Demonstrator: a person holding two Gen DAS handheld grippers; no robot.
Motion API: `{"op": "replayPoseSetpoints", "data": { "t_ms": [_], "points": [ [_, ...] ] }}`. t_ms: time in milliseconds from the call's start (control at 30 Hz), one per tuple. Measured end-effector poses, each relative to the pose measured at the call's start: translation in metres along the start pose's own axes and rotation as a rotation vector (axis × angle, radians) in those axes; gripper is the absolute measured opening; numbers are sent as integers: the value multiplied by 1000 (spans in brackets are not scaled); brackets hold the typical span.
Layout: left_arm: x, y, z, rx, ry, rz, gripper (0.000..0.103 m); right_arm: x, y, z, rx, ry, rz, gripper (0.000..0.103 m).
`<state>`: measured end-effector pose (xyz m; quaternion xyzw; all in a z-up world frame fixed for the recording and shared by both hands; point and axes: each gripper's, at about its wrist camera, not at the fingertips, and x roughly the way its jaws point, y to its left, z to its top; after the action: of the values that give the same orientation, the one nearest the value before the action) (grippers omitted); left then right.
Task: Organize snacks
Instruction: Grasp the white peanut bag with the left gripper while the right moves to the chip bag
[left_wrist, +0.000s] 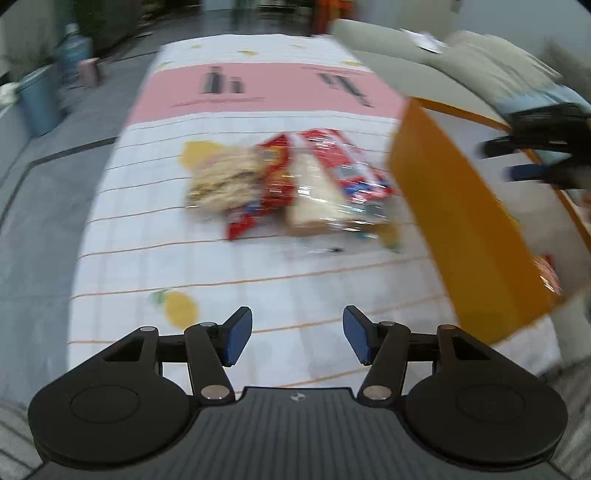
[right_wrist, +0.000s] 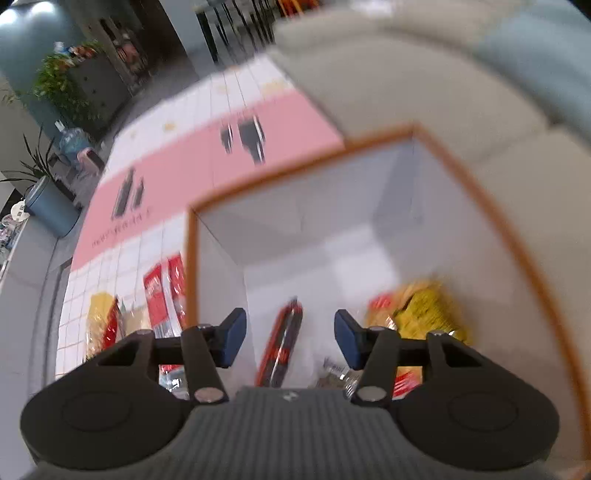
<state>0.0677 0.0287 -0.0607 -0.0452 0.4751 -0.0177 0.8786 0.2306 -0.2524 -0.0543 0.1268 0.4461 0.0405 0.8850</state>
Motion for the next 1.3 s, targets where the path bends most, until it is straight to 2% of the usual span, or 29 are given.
{"op": "replayPoseSetpoints", "data": {
  "t_ms": [67,133,200,267,367,533,767,900,1000,1067,1133,1300],
  "points": [
    [0,11,3,-36,-8,47,68,-24,15,-3,-43,-70,28,59],
    [-1,24,9,-80,-15,81,68,-41,36,-9,-100,-112,108,69],
    [-1,37,16,-123,-26,101,68,-53,61,-20,-174,-134,191,73],
    [-4,48,21,-146,-47,120,68,-51,83,-30,-219,-129,238,78],
    [-4,57,37,-120,-52,128,70,-28,108,-42,-223,-53,289,78],
    [13,61,72,-41,-29,37,74,24,122,-60,-165,55,278,78],
    [74,57,108,-18,11,-4,79,58,109,-78,-111,112,281,78],
    [100,67,118,-56,26,-18,81,73,104,-80,-93,142,304,78],
    [111,74,124,-92,30,-47,87,80,105,-77,-86,144,328,78],
    [119,77,127,-104,26,-37,98,81,106,-72,-81,133,346,78],
    [126,83,126,-128,2,-22,103,83,108,-68,-76,129,366,78],
    [143,113,124,-285,58,-62,103,90,114,-67,-70,143,395,78]
  ]
}}
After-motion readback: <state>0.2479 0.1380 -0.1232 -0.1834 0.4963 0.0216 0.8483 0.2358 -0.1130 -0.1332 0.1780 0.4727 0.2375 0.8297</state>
